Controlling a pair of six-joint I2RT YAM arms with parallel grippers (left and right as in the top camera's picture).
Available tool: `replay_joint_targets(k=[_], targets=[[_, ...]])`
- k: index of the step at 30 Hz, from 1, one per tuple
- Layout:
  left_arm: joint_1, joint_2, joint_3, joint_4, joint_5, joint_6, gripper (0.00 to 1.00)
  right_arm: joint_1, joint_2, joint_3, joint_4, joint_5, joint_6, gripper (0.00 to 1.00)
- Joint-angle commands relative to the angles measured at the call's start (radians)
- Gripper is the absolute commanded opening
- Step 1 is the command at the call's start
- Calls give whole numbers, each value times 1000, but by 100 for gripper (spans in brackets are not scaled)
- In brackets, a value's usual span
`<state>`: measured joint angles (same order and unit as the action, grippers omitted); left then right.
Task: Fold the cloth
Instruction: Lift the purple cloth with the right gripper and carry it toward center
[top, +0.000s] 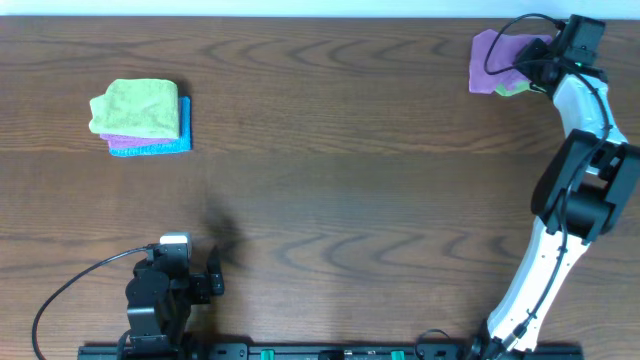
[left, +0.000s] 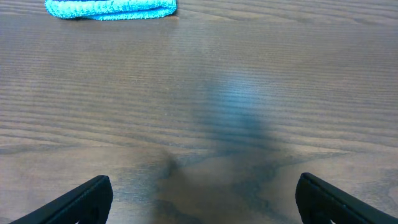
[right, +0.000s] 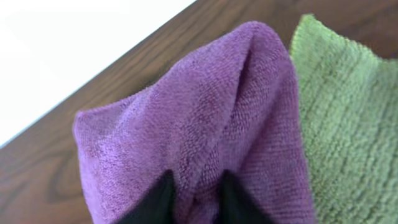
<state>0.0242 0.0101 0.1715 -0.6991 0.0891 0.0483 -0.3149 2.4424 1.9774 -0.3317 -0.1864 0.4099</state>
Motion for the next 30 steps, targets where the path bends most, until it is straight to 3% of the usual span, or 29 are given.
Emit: replay_joint_targets(k=[1,4,22,30], targets=[[-3,-6,-10,-26,-14,-11,95,9,-6,20,-18,-10,-8,9],[-3,-6,-10,-26,-15,-11,95,9,-35,20,-36,-6,-29,2],[-3,-6,-10,-26,-14,-11,95,11,-303,20,-323,-2,-131,1],[-3,-6,-10,-26,-15,-11,95,70,-397,20,-572,-49,-320,1]])
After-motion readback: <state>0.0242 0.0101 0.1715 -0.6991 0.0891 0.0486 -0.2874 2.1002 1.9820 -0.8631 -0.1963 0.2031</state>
